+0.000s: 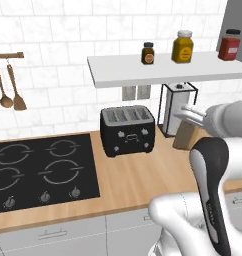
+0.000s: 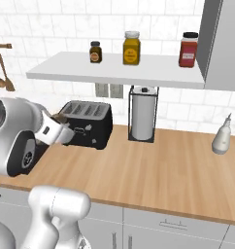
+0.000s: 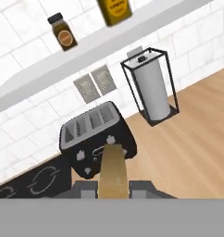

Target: Start the toaster. Once the lever pops up, take the bread to the plate on the dining counter.

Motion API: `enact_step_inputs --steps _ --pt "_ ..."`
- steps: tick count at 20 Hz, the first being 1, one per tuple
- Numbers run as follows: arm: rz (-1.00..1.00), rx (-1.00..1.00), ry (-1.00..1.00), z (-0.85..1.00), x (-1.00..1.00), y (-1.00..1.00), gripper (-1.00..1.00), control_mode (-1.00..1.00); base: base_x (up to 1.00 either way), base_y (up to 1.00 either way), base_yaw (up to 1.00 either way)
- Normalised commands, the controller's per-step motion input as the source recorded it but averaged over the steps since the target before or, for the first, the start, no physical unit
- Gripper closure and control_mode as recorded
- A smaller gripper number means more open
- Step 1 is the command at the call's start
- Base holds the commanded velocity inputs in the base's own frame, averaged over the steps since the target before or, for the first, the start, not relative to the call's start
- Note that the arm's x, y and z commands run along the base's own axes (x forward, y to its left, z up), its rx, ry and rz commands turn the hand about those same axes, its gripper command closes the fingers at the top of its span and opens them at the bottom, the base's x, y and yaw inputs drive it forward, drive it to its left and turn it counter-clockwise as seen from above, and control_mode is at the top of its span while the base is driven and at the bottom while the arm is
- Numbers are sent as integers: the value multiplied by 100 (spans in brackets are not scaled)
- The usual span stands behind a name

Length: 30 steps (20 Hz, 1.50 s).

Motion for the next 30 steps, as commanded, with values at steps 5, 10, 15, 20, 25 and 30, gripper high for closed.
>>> enact_step_inputs --steps 5,10,15,20,25,30 --pt "0 -19 0 -11 -44 0 100 -100 0 0 0" --pt "0 0 0 0 0 0 100 100 -100 0 0" --pt "0 0 0 0 0 0 100 100 -98 0 0" --pt "0 0 0 0 0 0 100 100 -56 0 -17" --pt "0 0 0 0 0 0 100 100 -6 -11 -75" --pt "0 0 0 0 0 0 100 100 0 -6 -97"
